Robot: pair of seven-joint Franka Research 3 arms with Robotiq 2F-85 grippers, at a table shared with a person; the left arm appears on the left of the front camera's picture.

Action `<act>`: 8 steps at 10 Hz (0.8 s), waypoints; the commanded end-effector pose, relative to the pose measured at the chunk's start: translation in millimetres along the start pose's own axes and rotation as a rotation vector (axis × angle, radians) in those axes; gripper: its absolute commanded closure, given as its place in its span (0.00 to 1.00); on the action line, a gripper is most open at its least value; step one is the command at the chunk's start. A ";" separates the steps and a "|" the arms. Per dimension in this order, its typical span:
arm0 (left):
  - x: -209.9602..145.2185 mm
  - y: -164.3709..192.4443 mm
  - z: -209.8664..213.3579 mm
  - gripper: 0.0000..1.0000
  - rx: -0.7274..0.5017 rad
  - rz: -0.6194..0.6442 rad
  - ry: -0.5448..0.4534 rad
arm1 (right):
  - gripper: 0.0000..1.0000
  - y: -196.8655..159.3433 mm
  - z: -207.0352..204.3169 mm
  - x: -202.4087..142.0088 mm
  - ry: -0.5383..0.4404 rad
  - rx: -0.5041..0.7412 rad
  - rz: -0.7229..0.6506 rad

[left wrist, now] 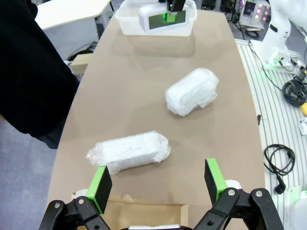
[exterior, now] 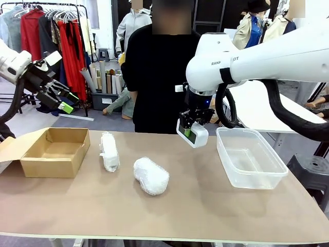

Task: Separate and place wrapped and unwrapped clocks.
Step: Pick up the Digital clock indicated by the person.

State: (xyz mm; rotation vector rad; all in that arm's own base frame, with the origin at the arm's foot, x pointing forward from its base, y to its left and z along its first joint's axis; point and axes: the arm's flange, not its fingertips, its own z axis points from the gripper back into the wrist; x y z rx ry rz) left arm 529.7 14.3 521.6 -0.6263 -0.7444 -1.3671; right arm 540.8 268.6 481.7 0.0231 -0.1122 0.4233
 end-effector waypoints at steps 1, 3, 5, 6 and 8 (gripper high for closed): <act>0.2 -0.3 0.7 0.00 -0.002 0.000 -0.003 | 1.00 0.6 20.2 2.7 -0.012 0.036 0.044; 0.2 -0.3 0.7 0.00 -0.002 0.000 -0.003 | 1.00 -0.8 63.9 10.6 -0.019 0.047 0.054; 0.2 -0.3 0.7 0.00 -0.002 0.000 -0.003 | 1.00 2.9 103.2 13.8 -0.064 0.039 0.065; 0.2 -0.3 0.7 0.00 -0.002 0.000 -0.003 | 1.00 5.8 121.7 12.9 -0.094 0.043 0.077; 0.2 -0.3 0.7 0.00 -0.002 0.000 -0.003 | 1.00 3.7 155.9 10.6 -0.150 0.053 0.089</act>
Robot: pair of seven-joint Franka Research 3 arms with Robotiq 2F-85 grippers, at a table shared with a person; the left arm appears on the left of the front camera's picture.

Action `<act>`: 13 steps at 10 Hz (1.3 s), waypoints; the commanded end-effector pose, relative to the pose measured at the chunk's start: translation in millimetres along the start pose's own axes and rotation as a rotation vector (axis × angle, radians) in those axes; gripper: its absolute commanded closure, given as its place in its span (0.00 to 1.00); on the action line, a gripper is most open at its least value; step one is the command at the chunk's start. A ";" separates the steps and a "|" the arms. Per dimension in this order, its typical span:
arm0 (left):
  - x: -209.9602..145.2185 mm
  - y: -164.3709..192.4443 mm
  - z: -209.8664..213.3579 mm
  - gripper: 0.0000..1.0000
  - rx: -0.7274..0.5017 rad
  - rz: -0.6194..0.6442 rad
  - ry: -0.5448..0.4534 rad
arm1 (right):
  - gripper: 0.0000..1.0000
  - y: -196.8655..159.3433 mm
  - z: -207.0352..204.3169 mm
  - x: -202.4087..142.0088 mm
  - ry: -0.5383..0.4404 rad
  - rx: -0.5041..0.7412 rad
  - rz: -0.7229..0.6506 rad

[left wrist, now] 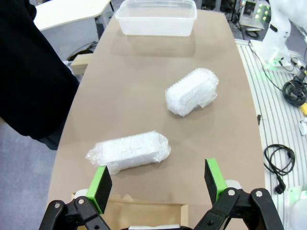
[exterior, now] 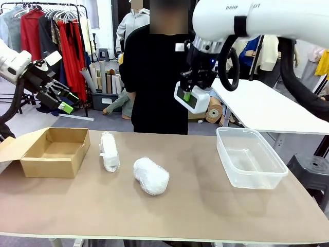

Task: Separate and place wrapped and unwrapped clocks.
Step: Pick up the Digital clock indicated by the person, then if the picked Digital clock is wrapped, place it in the Package Box ; if not, place it in the Organizing box.

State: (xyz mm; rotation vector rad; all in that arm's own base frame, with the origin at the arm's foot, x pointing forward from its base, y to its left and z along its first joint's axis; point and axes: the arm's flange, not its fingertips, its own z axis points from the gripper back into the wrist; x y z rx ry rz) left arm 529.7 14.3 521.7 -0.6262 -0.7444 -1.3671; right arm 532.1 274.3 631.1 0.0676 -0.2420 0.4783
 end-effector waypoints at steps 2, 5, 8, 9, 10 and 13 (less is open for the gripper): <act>0.2 -0.3 0.7 0.00 -0.002 0.000 -0.003 | 1.00 -5.2 31.8 -4.2 -0.074 0.044 0.041; 0.2 -0.3 0.7 0.00 -0.002 0.000 -0.003 | 1.00 -7.5 35.0 -4.8 -0.095 0.035 0.024; 0.2 -0.3 0.7 0.00 -0.002 0.000 -0.003 | 1.00 -3.5 38.7 -1.0 -0.072 0.007 0.009; 0.2 -0.3 0.7 0.00 -0.002 0.000 -0.003 | 1.00 -3.5 38.7 -1.0 -0.072 0.007 0.009; 0.2 -0.3 0.7 0.00 -0.002 0.000 -0.003 | 1.00 -3.5 38.7 -1.0 -0.072 0.007 0.009; 0.2 -0.3 0.7 0.00 -0.002 0.000 -0.003 | 1.00 -3.5 38.7 -1.0 -0.072 0.007 0.009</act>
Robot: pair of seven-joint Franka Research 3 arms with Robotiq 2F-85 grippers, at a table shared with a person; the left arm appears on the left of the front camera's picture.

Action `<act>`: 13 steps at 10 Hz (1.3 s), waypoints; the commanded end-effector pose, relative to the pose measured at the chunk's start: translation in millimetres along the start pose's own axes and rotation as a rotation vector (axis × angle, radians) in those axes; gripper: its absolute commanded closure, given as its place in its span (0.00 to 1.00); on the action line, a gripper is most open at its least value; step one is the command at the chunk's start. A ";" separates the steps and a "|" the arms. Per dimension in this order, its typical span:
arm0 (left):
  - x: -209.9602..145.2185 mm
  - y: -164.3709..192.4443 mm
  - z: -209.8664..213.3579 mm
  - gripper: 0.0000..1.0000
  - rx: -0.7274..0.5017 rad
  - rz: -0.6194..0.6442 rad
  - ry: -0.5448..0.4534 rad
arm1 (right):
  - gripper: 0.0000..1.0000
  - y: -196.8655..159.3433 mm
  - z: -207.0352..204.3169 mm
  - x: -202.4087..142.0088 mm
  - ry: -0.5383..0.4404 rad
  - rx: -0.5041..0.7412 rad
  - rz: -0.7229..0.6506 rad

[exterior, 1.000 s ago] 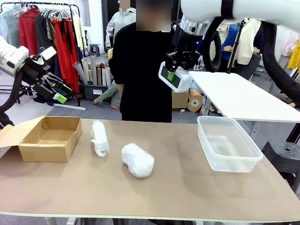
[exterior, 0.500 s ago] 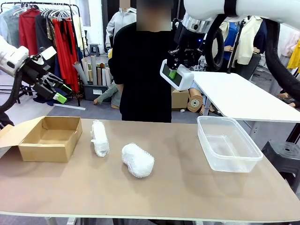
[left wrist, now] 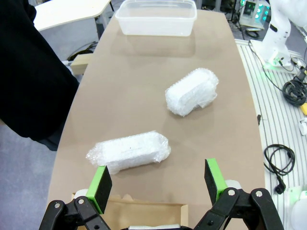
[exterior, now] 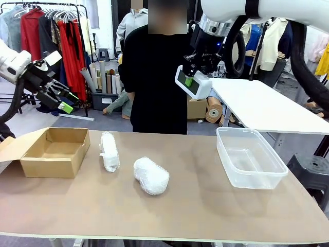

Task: Separate and place wrapped and unwrapped clocks.
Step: If the picked Digital clock is wrapped, place it in the Package Box ; if not, place it in the Organizing box.

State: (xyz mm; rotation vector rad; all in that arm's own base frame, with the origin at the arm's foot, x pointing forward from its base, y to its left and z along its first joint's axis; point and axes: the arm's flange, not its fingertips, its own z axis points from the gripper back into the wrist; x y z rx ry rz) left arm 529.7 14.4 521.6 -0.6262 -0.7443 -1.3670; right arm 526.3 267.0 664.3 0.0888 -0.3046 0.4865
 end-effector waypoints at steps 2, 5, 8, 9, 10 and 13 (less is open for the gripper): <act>0.3 -0.3 0.7 0.00 -0.002 0.000 -0.003 | 1.00 0.1 4.4 -0.6 -0.007 0.000 0.000; 0.3 -0.3 0.7 0.00 -0.002 0.000 -0.003 | 1.00 0.1 4.4 -0.6 -0.007 0.000 0.000; 0.3 -0.3 0.7 0.00 -0.002 0.000 -0.003 | 1.00 -5.1 5.0 -4.9 0.009 0.003 0.000; 0.3 -0.3 0.7 0.00 -0.002 0.000 -0.003 | 1.00 -12.6 10.7 -16.4 0.028 -0.006 0.002; 0.3 -0.3 0.7 0.00 -0.002 0.000 -0.003 | 1.00 -22.8 13.6 -26.7 0.036 -0.016 -0.006; 0.3 -0.3 0.7 0.00 -0.002 0.000 -0.003 | 1.00 -62.1 18.1 -70.2 0.068 -0.050 -0.043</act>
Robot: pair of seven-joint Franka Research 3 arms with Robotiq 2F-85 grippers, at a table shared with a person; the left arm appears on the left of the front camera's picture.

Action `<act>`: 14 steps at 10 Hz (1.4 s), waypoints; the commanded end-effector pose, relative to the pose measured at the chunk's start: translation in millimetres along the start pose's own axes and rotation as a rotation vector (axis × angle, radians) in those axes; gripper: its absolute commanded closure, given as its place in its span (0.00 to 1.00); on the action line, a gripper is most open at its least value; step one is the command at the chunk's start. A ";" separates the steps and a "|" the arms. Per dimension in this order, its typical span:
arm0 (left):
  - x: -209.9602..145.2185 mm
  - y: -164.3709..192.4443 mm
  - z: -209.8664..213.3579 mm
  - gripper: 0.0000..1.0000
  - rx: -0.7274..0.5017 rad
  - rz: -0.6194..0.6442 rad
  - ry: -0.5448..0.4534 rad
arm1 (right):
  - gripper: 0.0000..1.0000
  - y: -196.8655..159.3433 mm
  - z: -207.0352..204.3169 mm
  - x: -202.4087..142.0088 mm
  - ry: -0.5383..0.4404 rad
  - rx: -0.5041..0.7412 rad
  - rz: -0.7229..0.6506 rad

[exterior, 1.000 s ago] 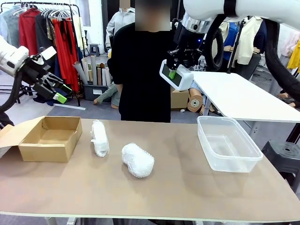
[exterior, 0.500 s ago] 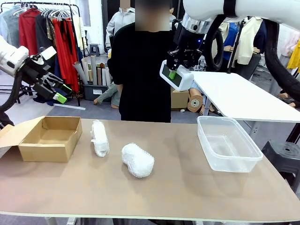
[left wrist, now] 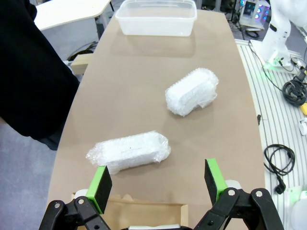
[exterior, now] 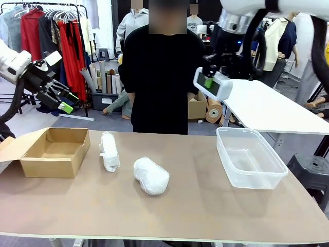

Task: Separate and place wrapped and unwrapped clocks.
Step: If the picked Digital clock is wrapped, place it in the Package Box ; if not, place it in the Organizing box.

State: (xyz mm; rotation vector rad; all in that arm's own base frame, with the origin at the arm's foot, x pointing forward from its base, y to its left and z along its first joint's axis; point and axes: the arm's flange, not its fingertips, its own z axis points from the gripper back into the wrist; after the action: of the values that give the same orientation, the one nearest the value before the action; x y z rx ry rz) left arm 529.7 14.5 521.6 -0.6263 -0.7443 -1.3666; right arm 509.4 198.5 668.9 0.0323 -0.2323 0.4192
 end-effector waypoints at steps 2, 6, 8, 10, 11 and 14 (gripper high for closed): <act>0.5 -0.3 0.6 0.00 -0.002 -0.001 -0.003 | 1.00 -46.0 -22.1 -54.3 0.022 -0.016 0.000; 0.5 -0.3 0.6 0.00 -0.002 -0.001 -0.003 | 1.00 -121.7 -118.7 -110.1 0.120 -0.139 -0.181; 0.5 -0.3 0.6 0.00 -0.002 -0.001 -0.003 | 1.00 -139.3 -152.8 -119.2 0.067 -0.192 -0.269; 0.5 -0.3 0.6 0.00 -0.002 -0.001 -0.003 | 1.00 -151.0 -175.4 -111.6 -0.001 -0.229 -0.359; 0.5 -0.3 0.6 0.00 -0.002 -0.001 -0.003 | 1.00 -153.4 -175.9 -105.7 -0.016 -0.216 -0.383; 0.5 -0.3 0.6 0.00 -0.002 -0.001 -0.003 | 1.00 -154.4 -178.0 -114.6 0.020 -0.177 -0.344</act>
State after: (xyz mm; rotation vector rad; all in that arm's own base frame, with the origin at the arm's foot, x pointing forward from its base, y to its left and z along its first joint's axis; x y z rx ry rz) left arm 529.7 14.8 521.6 -0.6262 -0.7443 -1.3663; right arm 512.8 27.4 471.3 -0.0946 -0.2497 0.0253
